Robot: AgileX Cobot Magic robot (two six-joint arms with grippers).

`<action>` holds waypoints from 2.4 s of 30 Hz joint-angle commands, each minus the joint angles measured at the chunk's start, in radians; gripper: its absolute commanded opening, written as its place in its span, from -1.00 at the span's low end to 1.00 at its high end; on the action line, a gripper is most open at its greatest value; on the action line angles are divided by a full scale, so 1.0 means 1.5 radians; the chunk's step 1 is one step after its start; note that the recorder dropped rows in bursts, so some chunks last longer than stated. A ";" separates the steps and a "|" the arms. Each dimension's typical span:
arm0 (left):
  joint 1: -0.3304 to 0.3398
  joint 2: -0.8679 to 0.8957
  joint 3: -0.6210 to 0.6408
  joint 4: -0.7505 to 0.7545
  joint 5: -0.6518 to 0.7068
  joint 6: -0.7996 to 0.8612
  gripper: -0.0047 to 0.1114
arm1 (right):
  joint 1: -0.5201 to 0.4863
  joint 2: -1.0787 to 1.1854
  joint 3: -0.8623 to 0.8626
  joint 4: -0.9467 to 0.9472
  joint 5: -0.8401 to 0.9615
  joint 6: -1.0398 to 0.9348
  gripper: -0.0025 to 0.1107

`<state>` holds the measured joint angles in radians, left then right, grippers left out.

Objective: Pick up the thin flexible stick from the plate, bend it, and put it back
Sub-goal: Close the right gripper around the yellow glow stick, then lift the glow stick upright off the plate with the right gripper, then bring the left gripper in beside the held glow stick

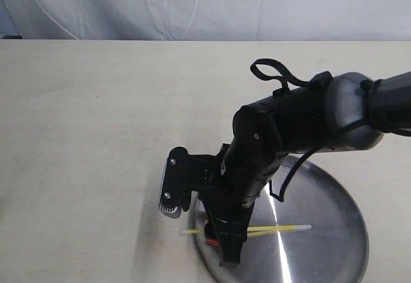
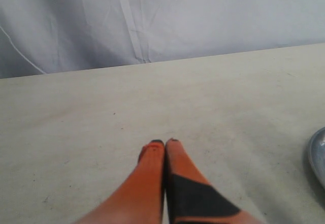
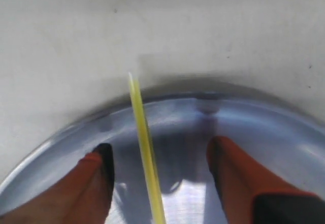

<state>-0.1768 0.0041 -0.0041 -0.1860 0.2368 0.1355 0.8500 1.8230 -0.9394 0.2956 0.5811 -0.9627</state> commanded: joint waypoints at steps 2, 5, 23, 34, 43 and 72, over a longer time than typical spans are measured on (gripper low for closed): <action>-0.003 -0.003 0.003 -0.002 -0.006 0.001 -0.92 | 0.000 0.002 -0.002 0.004 -0.002 0.000 0.03; -0.003 -0.003 0.003 -0.002 -0.006 0.001 -0.92 | 0.000 0.003 -0.002 0.003 -0.002 -0.002 0.03; -0.003 -0.003 0.003 -0.002 -0.006 0.001 -0.92 | 0.000 0.025 -0.002 0.018 -0.033 -0.002 -0.61; -0.003 -0.003 0.003 -0.002 -0.004 0.001 -0.92 | 0.000 -0.008 -0.002 0.021 -0.009 0.015 -0.97; -0.003 -0.003 0.003 -0.002 -0.004 0.001 -0.92 | -0.001 -0.187 -0.002 0.054 -0.065 0.200 -0.97; -0.012 -0.003 -0.054 -0.060 -0.108 -0.572 -0.92 | -0.001 -0.411 -0.002 0.500 -0.220 0.227 -0.97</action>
<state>-0.1790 0.0041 -0.0276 -0.3073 -0.0707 -0.6836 0.8500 1.2152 -0.9396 1.0338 0.2972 -0.6237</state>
